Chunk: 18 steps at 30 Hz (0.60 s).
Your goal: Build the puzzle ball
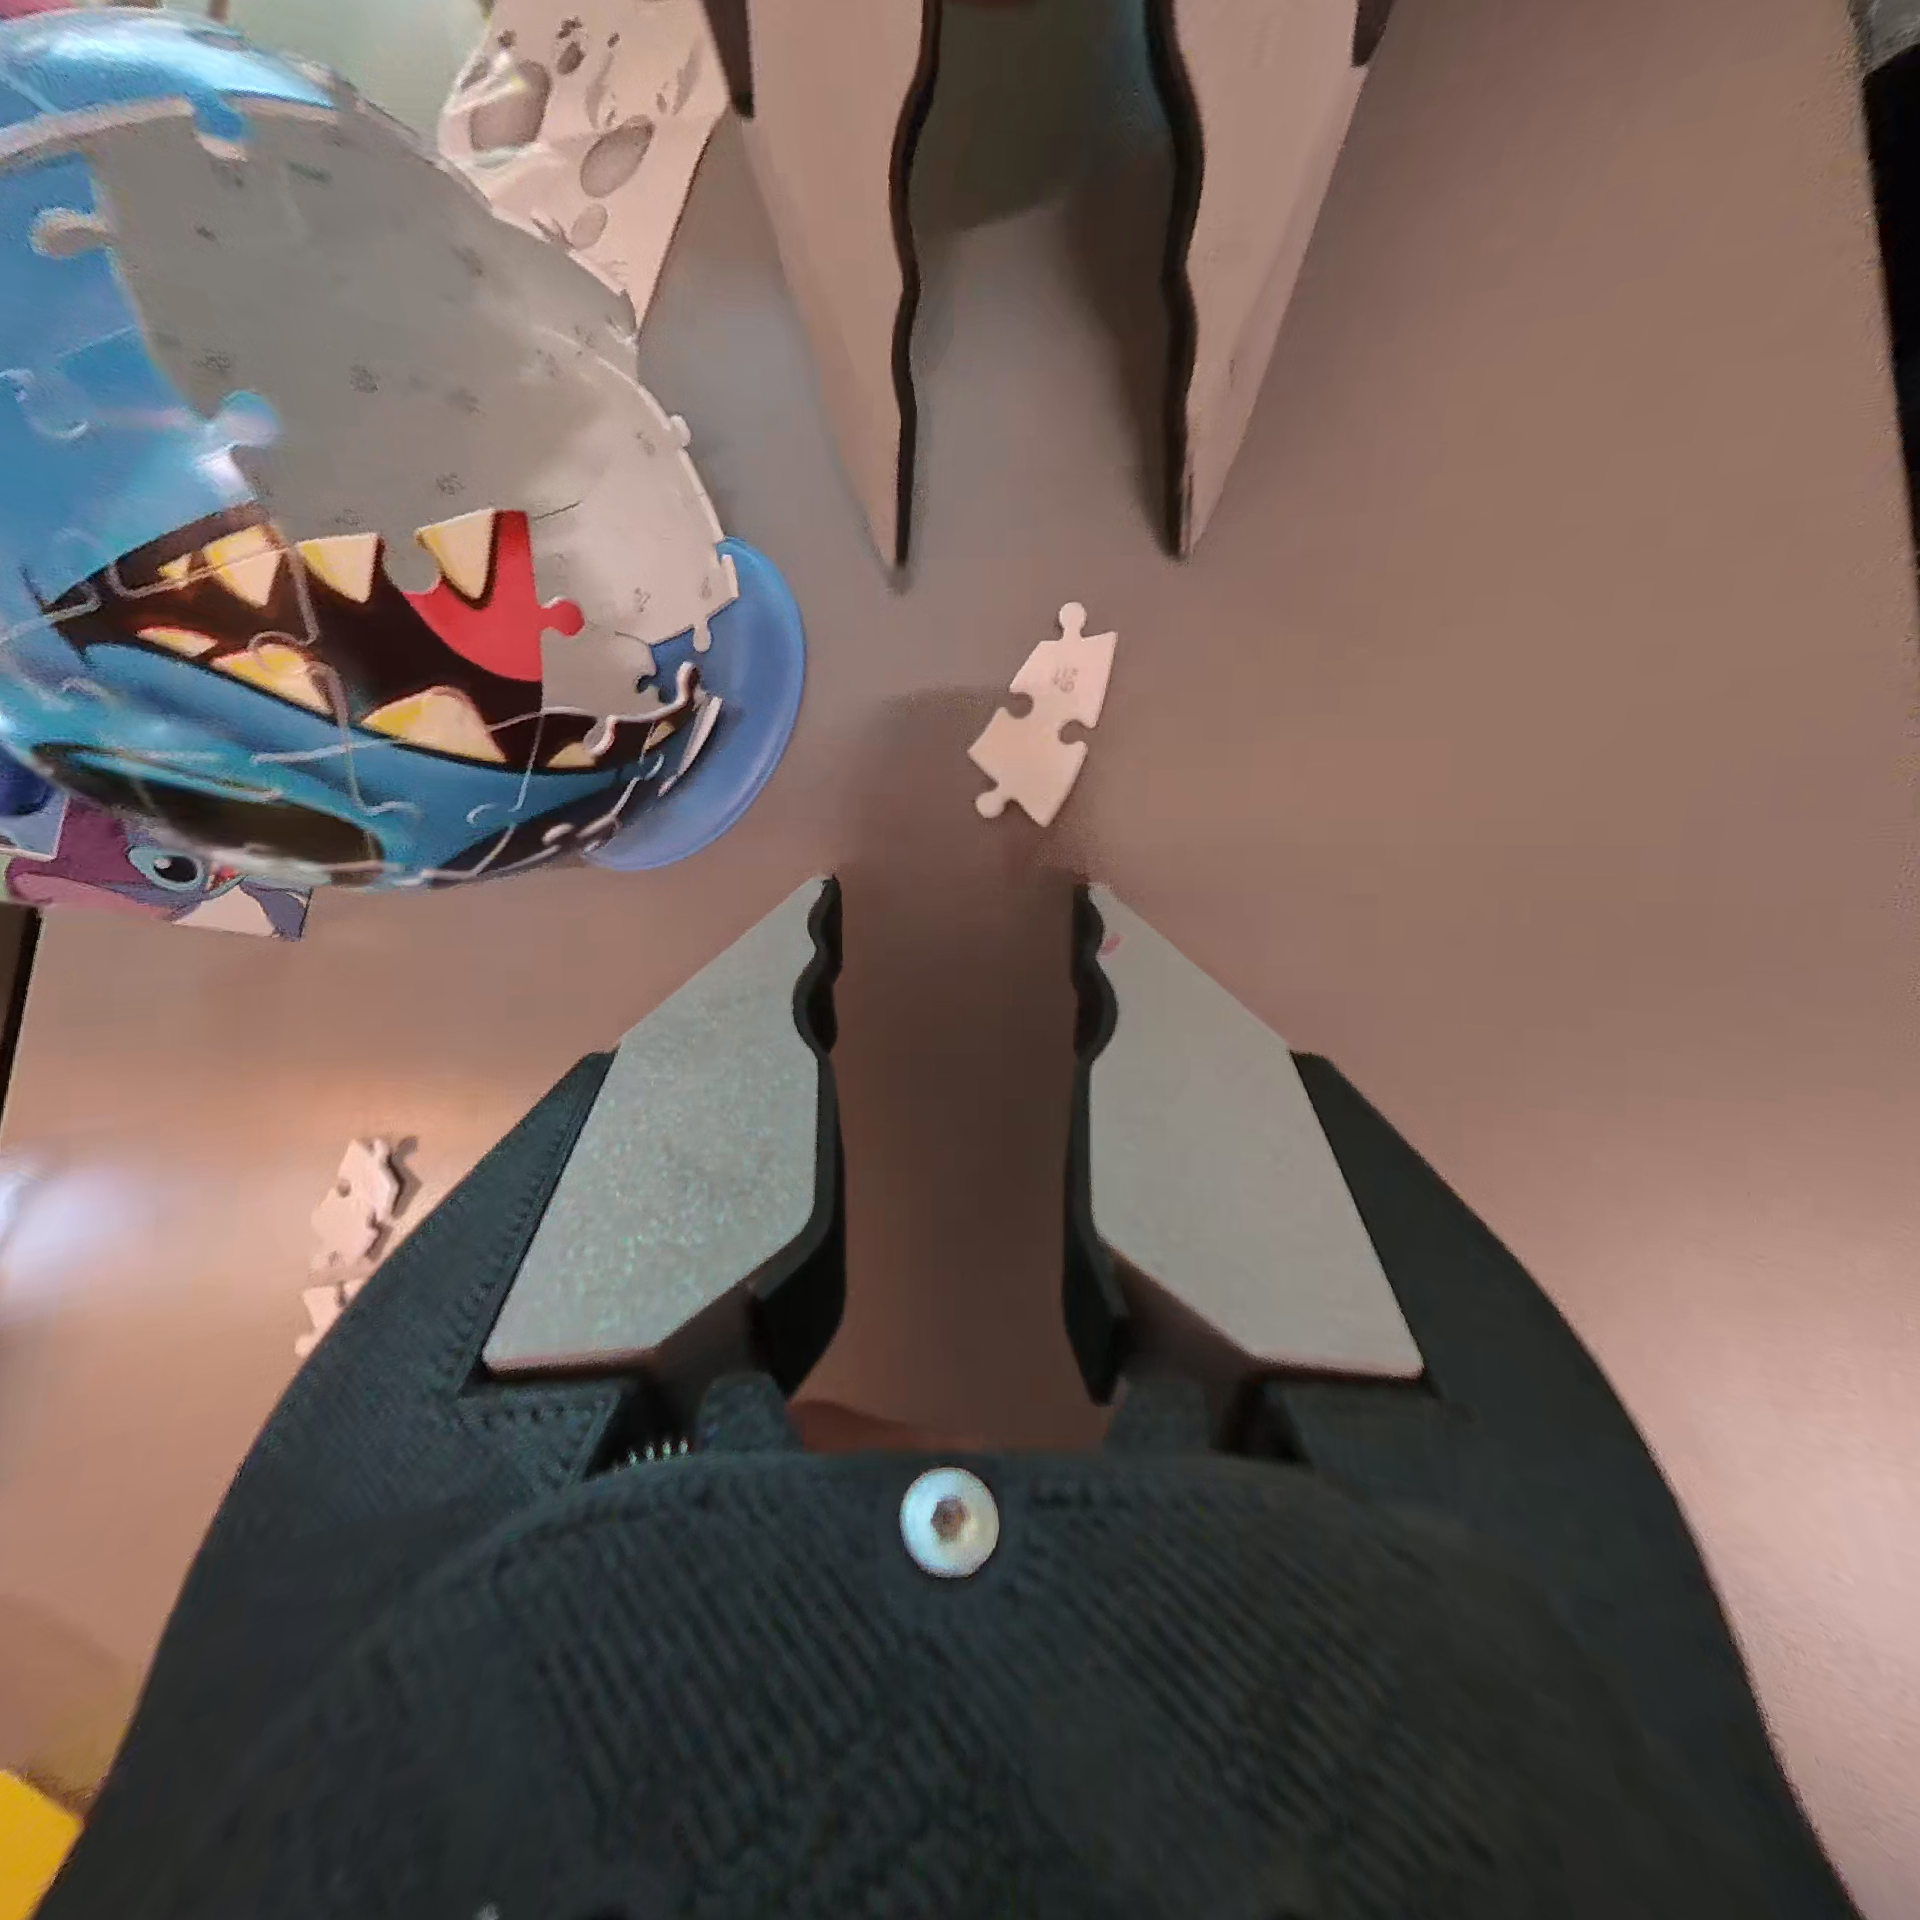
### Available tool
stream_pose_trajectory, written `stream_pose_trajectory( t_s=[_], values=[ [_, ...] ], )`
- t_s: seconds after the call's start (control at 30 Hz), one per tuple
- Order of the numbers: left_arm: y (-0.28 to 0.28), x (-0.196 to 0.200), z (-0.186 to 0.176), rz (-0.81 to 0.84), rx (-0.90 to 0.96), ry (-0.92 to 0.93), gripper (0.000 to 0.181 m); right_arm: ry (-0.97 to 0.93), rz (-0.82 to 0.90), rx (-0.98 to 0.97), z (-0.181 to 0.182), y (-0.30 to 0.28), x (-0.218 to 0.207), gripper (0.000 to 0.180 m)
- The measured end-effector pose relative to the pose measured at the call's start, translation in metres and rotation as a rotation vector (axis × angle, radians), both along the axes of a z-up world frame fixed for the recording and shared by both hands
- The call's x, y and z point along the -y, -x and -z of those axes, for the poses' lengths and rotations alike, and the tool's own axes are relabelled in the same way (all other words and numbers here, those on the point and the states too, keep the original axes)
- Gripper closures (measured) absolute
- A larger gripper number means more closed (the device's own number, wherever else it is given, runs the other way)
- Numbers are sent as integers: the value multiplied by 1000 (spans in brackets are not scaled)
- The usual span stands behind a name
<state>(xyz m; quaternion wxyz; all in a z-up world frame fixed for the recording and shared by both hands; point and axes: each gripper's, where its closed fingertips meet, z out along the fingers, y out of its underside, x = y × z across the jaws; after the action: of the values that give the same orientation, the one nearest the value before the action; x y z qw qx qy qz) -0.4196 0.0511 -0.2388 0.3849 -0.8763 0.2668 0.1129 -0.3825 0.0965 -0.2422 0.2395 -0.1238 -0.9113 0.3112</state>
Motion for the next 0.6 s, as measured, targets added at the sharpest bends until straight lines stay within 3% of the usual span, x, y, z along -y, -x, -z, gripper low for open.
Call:
stream_pose_trajectory(
  t_s=[0.37,0.6],
  values=[
    [-9,-22,6,100,-71,-6,159,77,6,41,5,9,20,155],
    [-27,-28,5,189,5,-50,155,124,31,58,8,8,19,174]
  ],
)
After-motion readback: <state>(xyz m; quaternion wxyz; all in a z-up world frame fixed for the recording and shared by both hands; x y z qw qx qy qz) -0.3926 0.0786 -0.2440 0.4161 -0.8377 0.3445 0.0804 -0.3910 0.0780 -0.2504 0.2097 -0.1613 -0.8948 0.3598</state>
